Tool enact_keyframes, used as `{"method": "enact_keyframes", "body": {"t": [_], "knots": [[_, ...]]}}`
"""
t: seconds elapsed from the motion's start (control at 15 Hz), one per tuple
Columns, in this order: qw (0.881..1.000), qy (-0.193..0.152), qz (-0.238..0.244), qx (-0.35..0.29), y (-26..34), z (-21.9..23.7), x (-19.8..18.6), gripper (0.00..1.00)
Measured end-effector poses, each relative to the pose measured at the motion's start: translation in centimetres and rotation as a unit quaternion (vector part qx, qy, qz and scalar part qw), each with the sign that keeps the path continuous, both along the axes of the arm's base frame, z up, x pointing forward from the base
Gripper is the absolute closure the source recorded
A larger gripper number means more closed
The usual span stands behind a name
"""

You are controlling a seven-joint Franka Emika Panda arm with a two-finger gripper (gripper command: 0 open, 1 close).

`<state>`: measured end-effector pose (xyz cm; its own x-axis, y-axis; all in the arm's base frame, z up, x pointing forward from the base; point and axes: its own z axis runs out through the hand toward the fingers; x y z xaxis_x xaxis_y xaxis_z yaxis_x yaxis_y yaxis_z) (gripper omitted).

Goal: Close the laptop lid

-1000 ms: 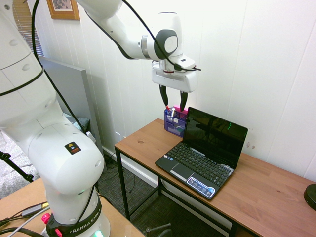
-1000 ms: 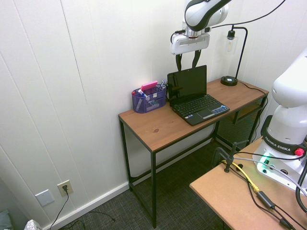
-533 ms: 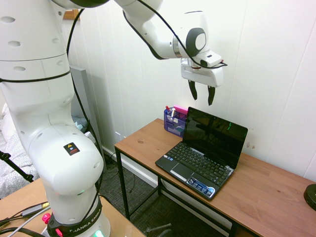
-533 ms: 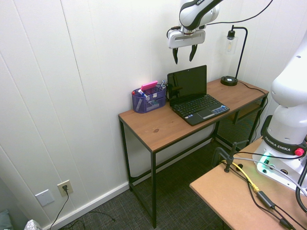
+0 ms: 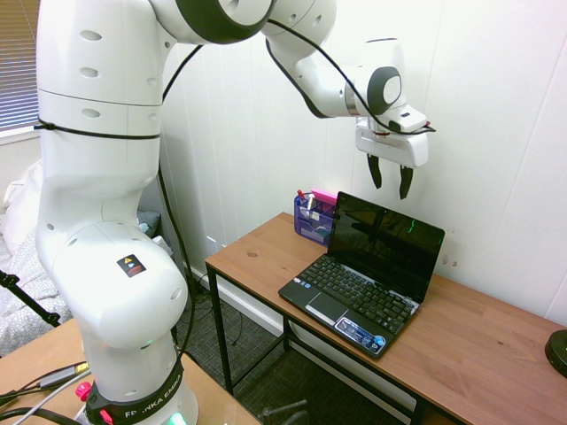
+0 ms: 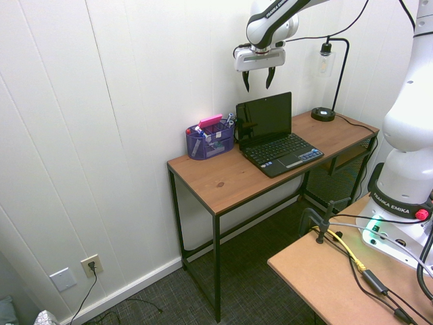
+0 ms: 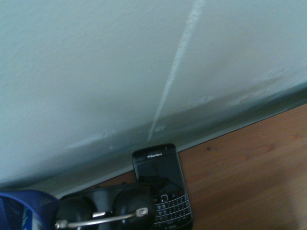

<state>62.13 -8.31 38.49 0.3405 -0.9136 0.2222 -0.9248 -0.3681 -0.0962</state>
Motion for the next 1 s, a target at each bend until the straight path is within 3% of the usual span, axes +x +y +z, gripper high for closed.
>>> {"method": "enact_keyframes", "body": {"t": [0.47,1.0], "knots": [[1.0,0.021,-0.012,0.013,-0.3,-3.2,0.4,1.0],[0.999,0.02,-0.019,0.017,0.1,-4.6,1.2,1.0]]}}
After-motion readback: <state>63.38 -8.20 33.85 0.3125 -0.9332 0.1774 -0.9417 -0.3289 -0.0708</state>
